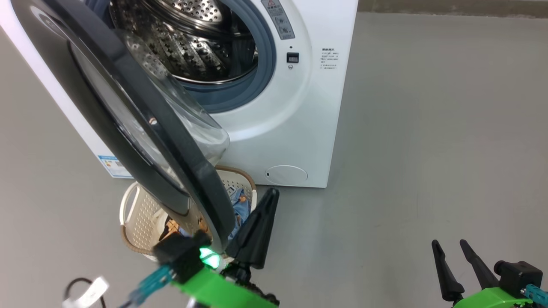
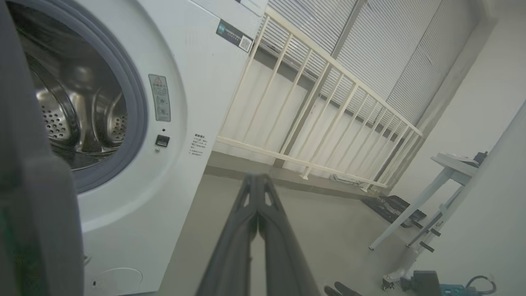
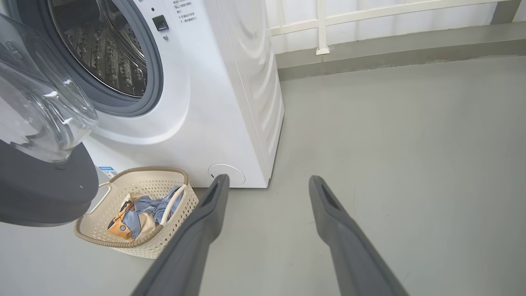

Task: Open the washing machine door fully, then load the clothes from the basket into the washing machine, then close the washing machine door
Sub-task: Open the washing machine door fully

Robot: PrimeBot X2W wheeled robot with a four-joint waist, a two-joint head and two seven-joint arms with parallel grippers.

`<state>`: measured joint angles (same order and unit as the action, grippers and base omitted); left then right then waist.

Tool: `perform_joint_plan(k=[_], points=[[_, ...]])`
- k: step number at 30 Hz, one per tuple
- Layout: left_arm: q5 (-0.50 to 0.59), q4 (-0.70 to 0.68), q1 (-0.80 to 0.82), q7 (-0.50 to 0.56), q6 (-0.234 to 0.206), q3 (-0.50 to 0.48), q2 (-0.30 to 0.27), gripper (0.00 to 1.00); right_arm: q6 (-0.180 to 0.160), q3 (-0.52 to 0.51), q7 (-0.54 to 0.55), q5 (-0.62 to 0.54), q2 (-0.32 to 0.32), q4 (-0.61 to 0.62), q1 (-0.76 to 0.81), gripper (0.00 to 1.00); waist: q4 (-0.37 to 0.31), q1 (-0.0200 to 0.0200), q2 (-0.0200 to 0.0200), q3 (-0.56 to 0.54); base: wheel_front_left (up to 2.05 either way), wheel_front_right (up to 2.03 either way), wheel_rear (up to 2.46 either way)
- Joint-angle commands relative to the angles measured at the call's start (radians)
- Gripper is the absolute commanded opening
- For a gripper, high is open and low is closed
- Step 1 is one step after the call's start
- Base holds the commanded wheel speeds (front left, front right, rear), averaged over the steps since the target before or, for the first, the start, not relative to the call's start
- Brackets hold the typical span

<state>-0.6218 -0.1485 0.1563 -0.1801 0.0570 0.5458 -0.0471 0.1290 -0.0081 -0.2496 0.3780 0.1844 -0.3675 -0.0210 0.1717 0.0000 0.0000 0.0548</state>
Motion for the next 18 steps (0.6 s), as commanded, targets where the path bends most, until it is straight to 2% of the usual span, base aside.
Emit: perform_joint_plan(k=[1, 5, 9, 18], points=[[-0.019, 0.027, 0.06, -0.011, -0.005, -0.021, -0.003, 0.0, 0.002, 0.028, -0.012, -0.009, 0.013, 0.019, -0.022, 1.0, 0.001, 0.0, 0.0, 0.004, 0.0, 0.0, 0.0], [-0.026, 0.218, 0.138, -0.049, -0.002, -0.013, -0.003, 0.0, 0.002, 0.037, -0.012, -0.012, 0.01, 0.018, -0.035, 1.0, -0.002, 0.0, 0.0, 0.01, 0.0, 0.0, 0.0], [-0.041, 0.352, 0.196, -0.074, 0.0, -0.027, -0.003, 0.0, 0.002, 0.049, -0.012, -0.011, 0.01, 0.016, -0.041, 1.0, -0.007, 0.0, 0.0, 0.013, 0.0, 0.0, 0.0], [-0.055, 0.424, 0.223, -0.081, 0.011, -0.131, -0.003, 0.0, 0.002, 0.045, -0.012, -0.008, 0.011, 0.021, -0.048, 1.0, -0.006, 0.0, 0.0, 0.023, 0.0, 0.0, 0.0]])
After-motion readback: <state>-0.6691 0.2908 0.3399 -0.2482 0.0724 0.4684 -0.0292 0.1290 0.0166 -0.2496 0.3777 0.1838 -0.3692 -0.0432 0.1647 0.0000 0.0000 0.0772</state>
